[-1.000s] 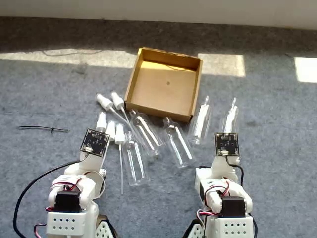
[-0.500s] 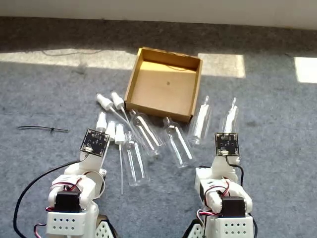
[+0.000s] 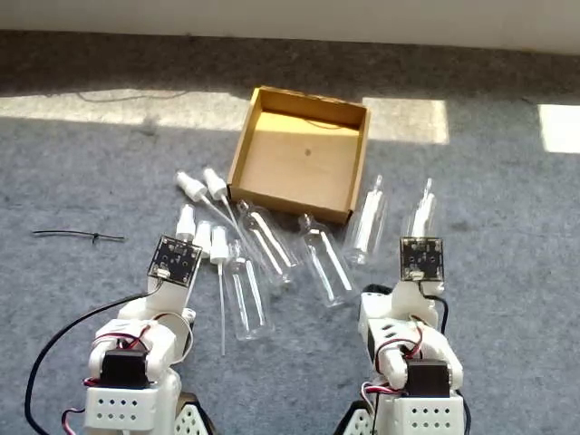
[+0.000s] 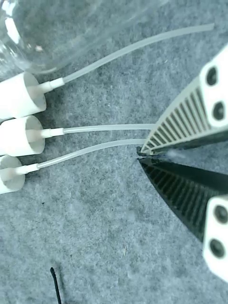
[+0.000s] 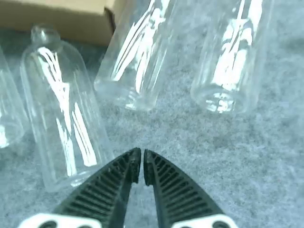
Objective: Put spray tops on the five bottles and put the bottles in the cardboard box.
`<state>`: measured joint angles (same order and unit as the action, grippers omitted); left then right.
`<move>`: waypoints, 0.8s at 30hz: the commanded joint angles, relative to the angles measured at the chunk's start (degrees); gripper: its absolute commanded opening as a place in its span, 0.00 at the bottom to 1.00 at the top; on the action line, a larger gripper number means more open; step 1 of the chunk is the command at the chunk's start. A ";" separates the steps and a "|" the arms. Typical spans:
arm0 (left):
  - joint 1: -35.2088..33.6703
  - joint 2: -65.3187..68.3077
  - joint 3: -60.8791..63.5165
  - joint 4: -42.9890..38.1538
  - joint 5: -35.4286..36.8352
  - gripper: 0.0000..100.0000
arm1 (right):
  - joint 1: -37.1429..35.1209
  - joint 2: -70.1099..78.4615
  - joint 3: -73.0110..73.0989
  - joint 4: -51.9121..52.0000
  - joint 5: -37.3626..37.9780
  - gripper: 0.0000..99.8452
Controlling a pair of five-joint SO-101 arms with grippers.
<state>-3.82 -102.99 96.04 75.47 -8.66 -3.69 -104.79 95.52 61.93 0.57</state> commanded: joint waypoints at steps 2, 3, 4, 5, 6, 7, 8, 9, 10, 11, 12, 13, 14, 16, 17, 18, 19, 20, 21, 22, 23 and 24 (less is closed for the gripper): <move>0.31 -0.04 1.10 0.26 -0.26 0.03 | 6.64 -0.48 5.93 -5.14 0.70 0.01; -0.04 -0.04 1.10 0.26 -0.26 0.03 | 9.36 -0.48 5.85 -5.32 3.25 0.01; -0.31 -0.04 1.10 0.26 -0.26 0.03 | 12.18 -0.48 5.23 -5.41 6.86 0.01; -0.31 -0.04 1.10 0.26 -0.26 0.03 | 14.64 -0.48 3.91 -5.49 10.64 0.01; -0.31 -0.04 1.10 0.26 -0.26 0.03 | 16.92 -0.48 2.33 -5.49 13.71 0.01; -0.31 -0.04 1.10 0.26 -0.26 0.03 | 18.59 -0.48 0.66 -5.49 15.38 0.01; -0.31 -0.04 1.10 0.26 -0.26 0.03 | 19.21 -0.48 -1.36 -5.49 15.30 0.01; -0.31 -0.04 1.10 0.26 -0.26 0.03 | 19.12 -0.31 -3.82 -4.97 14.51 0.01; -0.31 -0.04 1.10 0.26 -0.26 0.03 | 19.12 -0.22 -6.37 -4.18 13.71 0.01; -0.31 -0.04 1.10 0.26 -0.26 0.03 | 19.03 -0.22 -9.10 -2.95 13.01 0.01; -0.31 -0.04 1.10 0.26 -0.26 0.03 | 18.95 -0.13 -12.09 -2.07 12.31 0.01; -0.31 -0.04 1.10 0.26 -0.26 0.03 | 18.42 -0.04 -14.73 -1.45 11.34 0.01; -0.31 -0.04 1.10 0.26 -0.26 0.03 | 17.54 0.40 -17.19 -1.01 10.46 0.01; -0.31 -0.04 1.10 0.26 -0.26 0.03 | 14.90 3.65 -21.41 -0.92 8.26 0.01; -0.31 -0.04 1.10 0.26 -0.26 0.03 | 13.23 6.55 -22.99 -0.92 7.30 0.01; -0.31 -0.04 1.10 0.26 -0.26 0.03 | 11.65 10.33 -24.57 -1.01 6.51 0.01; -0.31 -0.04 1.10 0.26 -0.26 0.03 | 10.07 14.73 -25.98 -1.19 5.71 0.01; -0.31 -0.04 1.10 0.26 -0.26 0.03 | 8.92 19.56 -28.09 -1.36 5.01 0.01; -0.31 -0.04 1.10 0.26 -0.26 0.03 | 8.04 24.66 -30.99 -1.27 4.66 0.01; -0.31 -0.04 1.10 0.26 -0.26 0.03 | 7.52 30.02 -34.15 -1.01 4.75 0.01; -0.31 -0.04 1.10 0.26 -0.26 0.03 | 7.43 35.38 -37.14 -0.92 4.75 0.01; -0.31 -0.04 1.10 0.26 -0.26 0.03 | 7.43 40.66 -40.48 -0.84 4.92 0.02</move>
<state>-3.82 -102.99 96.04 75.47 -8.66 4.92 -79.38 65.71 60.79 6.20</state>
